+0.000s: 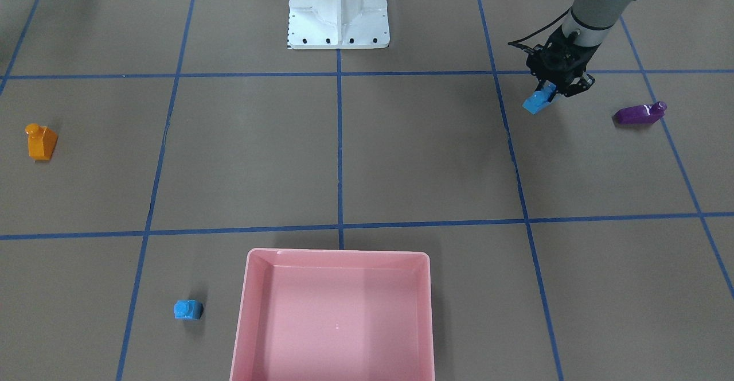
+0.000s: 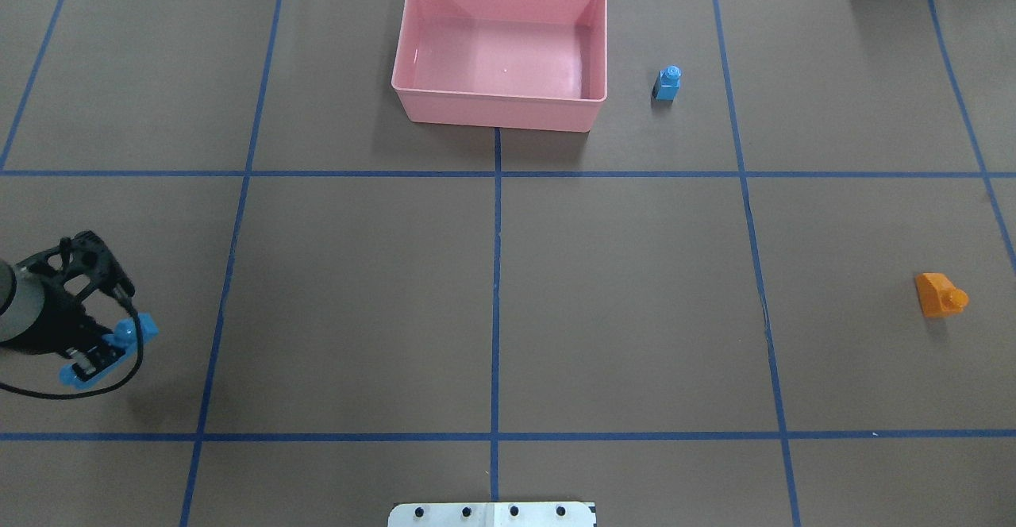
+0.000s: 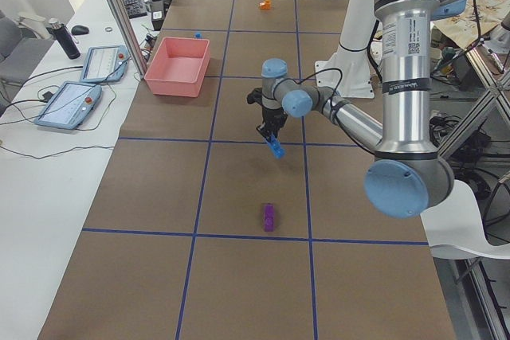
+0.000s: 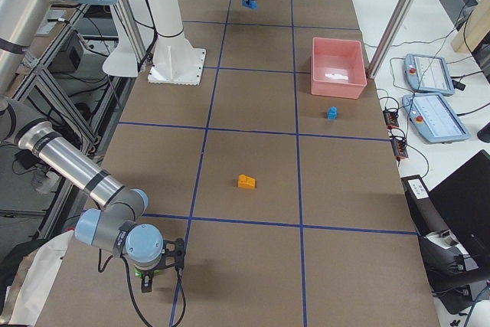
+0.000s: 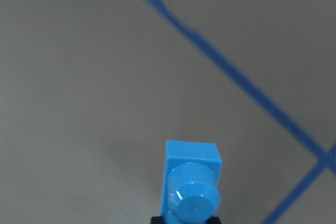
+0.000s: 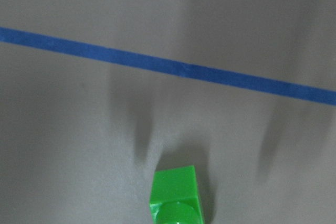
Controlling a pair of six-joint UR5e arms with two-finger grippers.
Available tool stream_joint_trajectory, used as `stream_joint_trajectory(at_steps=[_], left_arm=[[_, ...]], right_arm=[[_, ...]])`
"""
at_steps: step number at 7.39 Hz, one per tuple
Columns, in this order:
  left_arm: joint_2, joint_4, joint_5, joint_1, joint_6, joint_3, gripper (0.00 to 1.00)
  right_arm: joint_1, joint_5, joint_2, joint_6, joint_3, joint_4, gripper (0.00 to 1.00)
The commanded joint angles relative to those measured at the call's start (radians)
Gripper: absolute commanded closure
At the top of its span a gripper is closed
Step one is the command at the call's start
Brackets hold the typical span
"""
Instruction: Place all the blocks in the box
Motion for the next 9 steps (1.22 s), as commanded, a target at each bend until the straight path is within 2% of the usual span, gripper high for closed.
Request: stream_joint_trajectory(at_steps=[1, 2, 3, 4, 5, 7, 8, 9], left_arm=[[-0.325, 0.250, 0.001, -0.109, -0.002, 0.048, 1.00], [-0.453, 0.243, -0.002, -0.150, -0.016, 0.165, 1.00], [-0.622, 0.237, -0.002, -0.173, -0.086, 0.335, 1.00], [-0.762, 0.203, -0.002, -0.178, -0.161, 0.501, 1.00], [-0.850, 0.062, -0.002, -0.184, -0.254, 0.674, 1.00], [-0.956, -0.273, -0.002, -0.187, -0.435, 1.001, 1.00], [-1.004, -0.353, -0.001, -0.178, -0.495, 1.100, 1.00], [-1.046, -0.380, 0.001, -0.171, -0.572, 1.136, 1.00]], right_arm=[[0.000, 0.008, 0.000, -0.018, -0.030, -0.002, 0.00], [-0.001, 0.009, 0.000, -0.014, -0.039, -0.004, 0.00], [0.000, 0.015, 0.003, -0.012, -0.042, -0.004, 0.16], [0.000, 0.028, 0.006, -0.006, -0.042, -0.004, 0.75], [-0.001, 0.038, 0.010, -0.006, -0.042, -0.005, 1.00], [-0.001, 0.066, 0.020, -0.004, -0.032, -0.004, 1.00], [0.000, 0.087, 0.037, -0.003, -0.030, -0.002, 1.00], [0.000, 0.148, 0.066, 0.009, -0.023, -0.004, 1.00]])
